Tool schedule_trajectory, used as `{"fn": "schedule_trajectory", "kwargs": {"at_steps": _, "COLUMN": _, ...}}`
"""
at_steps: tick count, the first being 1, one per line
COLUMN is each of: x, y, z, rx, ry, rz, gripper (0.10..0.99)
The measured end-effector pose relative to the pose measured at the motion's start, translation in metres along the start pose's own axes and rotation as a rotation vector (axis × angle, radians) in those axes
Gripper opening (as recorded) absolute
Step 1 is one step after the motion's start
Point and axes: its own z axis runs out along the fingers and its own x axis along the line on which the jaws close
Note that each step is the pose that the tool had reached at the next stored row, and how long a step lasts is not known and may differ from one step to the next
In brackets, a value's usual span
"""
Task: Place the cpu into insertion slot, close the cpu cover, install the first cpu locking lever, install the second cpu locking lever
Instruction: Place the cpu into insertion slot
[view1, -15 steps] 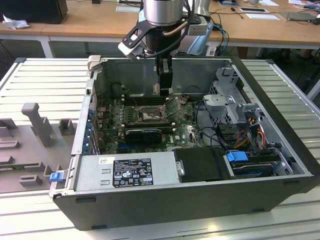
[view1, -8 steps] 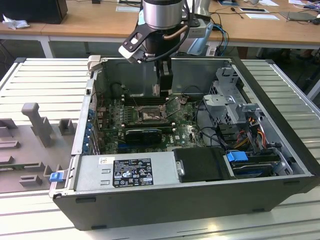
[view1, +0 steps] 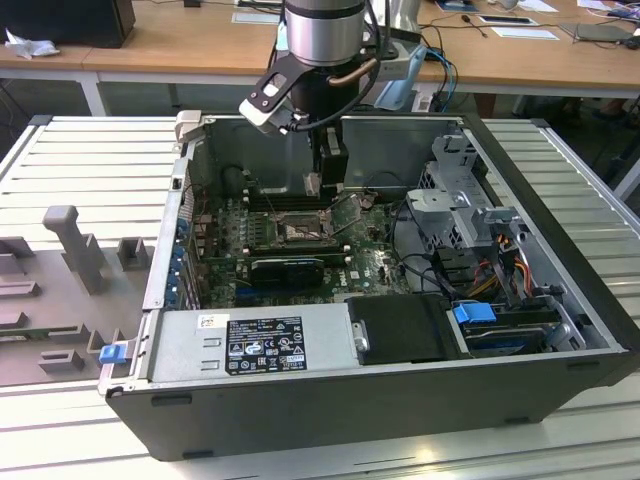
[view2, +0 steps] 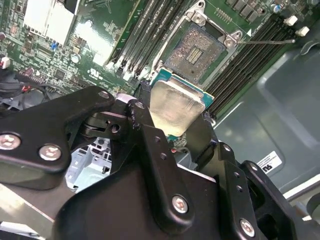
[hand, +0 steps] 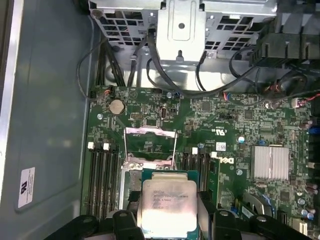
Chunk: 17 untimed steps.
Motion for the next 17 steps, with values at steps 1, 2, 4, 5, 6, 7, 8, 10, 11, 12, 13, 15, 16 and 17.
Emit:
{"fn": "schedule_trajectory", "kwargs": {"at_steps": 1, "x": 0.0, "y": -0.0001, "z": 0.0008, "rx": 0.0, "ry": -0.0005, "rz": -0.001, "gripper": 0.529}}
{"fn": "schedule_trajectory", "kwargs": {"at_steps": 2, "x": -0.0001, "y": -0.0001, "z": 0.0019, "rx": 0.001, "ry": -0.0006, "rz": -0.002, "gripper": 0.529}}
{"fn": "schedule_trajectory", "kwargs": {"at_steps": 4, "x": -0.0002, "y": -0.0005, "z": 0.006, "rx": 0.003, "ry": -0.0018, "rz": -0.005, "gripper": 0.529}}
{"fn": "schedule_trajectory", "kwargs": {"at_steps": 5, "x": -0.0002, "y": -0.0005, "z": 0.0068, "rx": 0.003, "ry": -0.0019, "rz": -0.005, "gripper": 0.529}}
{"fn": "schedule_trajectory", "kwargs": {"at_steps": 6, "x": -0.0003, "y": -0.0007, "z": 0.008, "rx": 0.003, "ry": -0.0018, "rz": -0.005, "gripper": 0.529}}
{"fn": "schedule_trajectory", "kwargs": {"at_steps": 7, "x": -0.0003, "y": -0.0007, "z": 0.0089, "rx": 0.003, "ry": -0.0019, "rz": -0.006, "gripper": 0.529}}
{"fn": "schedule_trajectory", "kwargs": {"at_steps": 8, "x": -0.0004, "y": -0.0008, "z": 0.01, "rx": 0.003, "ry": -0.0018, "rz": -0.006, "gripper": 0.529}}
{"fn": "schedule_trajectory", "kwargs": {"at_steps": 10, "x": -0.0004, "y": -0.001, "z": 0.0115, "rx": 0.003, "ry": -0.0018, "rz": -0.006, "gripper": 0.529}}
{"fn": "schedule_trajectory", "kwargs": {"at_steps": 11, "x": -0.0004, "y": -0.0012, "z": 0.0128, "rx": 0.003, "ry": -0.0018, "rz": -0.006, "gripper": 0.529}}
{"fn": "schedule_trajectory", "kwargs": {"at_steps": 12, "x": -0.0003, "y": -0.0014, "z": 0.0143, "rx": 0.003, "ry": -0.0018, "rz": -0.006, "gripper": 0.529}}
{"fn": "schedule_trajectory", "kwargs": {"at_steps": 13, "x": -0.0004, "y": -0.0018, "z": 0.0168, "rx": 0.003, "ry": -0.0018, "rz": -0.006, "gripper": 0.529}}
{"fn": "schedule_trajectory", "kwargs": {"at_steps": 15, "x": -0.0005, "y": -0.0022, "z": 0.0189, "rx": 0.003, "ry": -0.0018, "rz": -0.006, "gripper": 0.529}}
{"fn": "schedule_trajectory", "kwargs": {"at_steps": 16, "x": -0.0005, "y": -0.0025, "z": 0.0208, "rx": 0.003, "ry": -0.0018, "rz": -0.006, "gripper": 0.529}}
{"fn": "schedule_trajectory", "kwargs": {"at_steps": 17, "x": -0.0006, "y": -0.0029, "z": 0.0228, "rx": 0.003, "ry": -0.0017, "rz": -0.006, "gripper": 0.529}}
